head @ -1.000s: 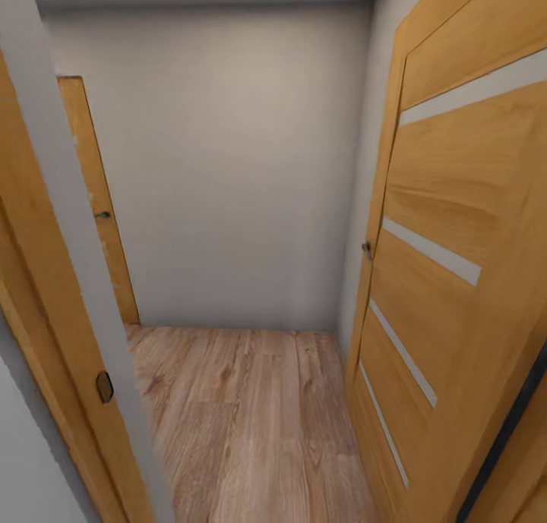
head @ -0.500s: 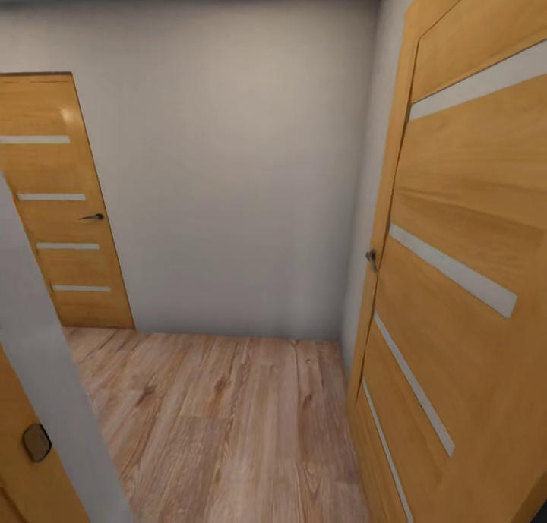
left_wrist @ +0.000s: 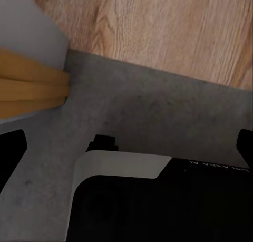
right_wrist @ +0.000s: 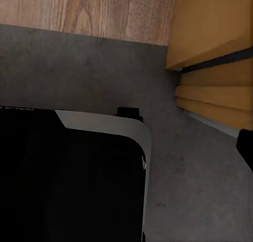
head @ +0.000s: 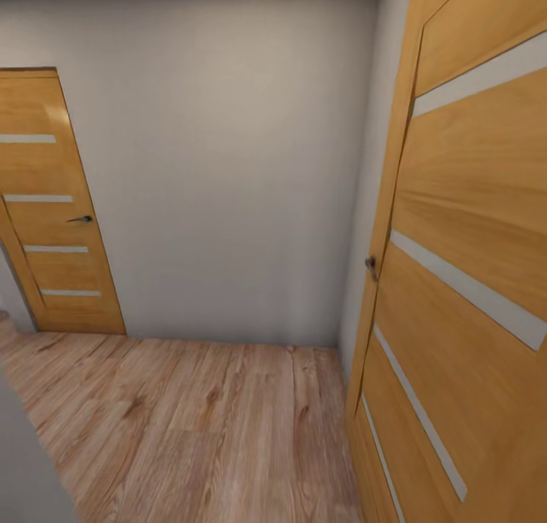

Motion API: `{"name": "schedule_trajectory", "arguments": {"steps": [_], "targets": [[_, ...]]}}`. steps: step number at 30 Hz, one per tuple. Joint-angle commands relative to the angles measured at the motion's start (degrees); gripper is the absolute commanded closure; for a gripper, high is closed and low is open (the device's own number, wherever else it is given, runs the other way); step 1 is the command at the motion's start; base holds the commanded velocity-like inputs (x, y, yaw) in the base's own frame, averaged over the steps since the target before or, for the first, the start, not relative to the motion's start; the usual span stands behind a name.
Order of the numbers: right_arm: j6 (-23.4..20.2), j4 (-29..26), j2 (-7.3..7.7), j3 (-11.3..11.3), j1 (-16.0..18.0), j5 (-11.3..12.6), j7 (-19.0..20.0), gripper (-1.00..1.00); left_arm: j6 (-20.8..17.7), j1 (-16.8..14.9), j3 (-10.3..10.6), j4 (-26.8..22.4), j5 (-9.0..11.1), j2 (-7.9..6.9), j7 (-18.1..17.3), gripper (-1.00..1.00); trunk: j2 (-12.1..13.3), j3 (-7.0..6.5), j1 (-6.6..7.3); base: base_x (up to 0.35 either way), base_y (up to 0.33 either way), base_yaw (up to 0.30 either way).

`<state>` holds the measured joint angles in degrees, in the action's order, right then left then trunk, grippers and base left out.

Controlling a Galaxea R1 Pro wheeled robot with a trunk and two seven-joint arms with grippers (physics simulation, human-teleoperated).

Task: Move the two storage containers from the living room to the garage. In the garage, place one container on the floor and stack the other container on top of it (either order is fine).

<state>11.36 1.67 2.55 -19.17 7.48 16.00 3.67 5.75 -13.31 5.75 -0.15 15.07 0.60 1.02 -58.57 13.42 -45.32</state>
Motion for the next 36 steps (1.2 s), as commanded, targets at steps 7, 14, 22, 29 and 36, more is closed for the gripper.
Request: {"name": "schedule_trajectory", "arguments": {"steps": [7,14,22,29,36], "targets": [[0.3,0.2,0.00,-0.3,0.1,0.6,0.4,-1.00,0.2,0.0,0.5,0.1,0.5,0.02,0.1,-1.00,0.0,0.07,-0.01,0.249,-0.001,0.000],[0.2,0.2,-0.06,-0.3,0.1,0.6,0.4,-1.00,0.2,0.0,0.5,0.1,0.5,0.02,0.1,-1.00,0.0,0.07,-0.01,0.029,0.004,0.000],[0.2,0.2,-0.09,-0.4,0.1,0.6,0.4,-1.00,0.2,0.0,0.5,0.1,0.5,0.02,0.1,-1.00,0.0,0.07,-0.01,0.001,0.202,0.000],[0.2,0.2,-0.24,-0.4,0.1,0.5,0.4,-1.00,0.2,0.0,0.5,0.1,0.5,0.02,0.1,-1.00,0.0,0.07,-0.01,0.000,0.048,0.000],[-0.1,0.2,-0.42,-0.4,0.1,0.6,0.4,-1.00,0.2,0.0,0.5,0.1,0.5,0.07,0.1,-1.00,0.0,0.07,-0.01,0.000,0.002,0.000]]}}
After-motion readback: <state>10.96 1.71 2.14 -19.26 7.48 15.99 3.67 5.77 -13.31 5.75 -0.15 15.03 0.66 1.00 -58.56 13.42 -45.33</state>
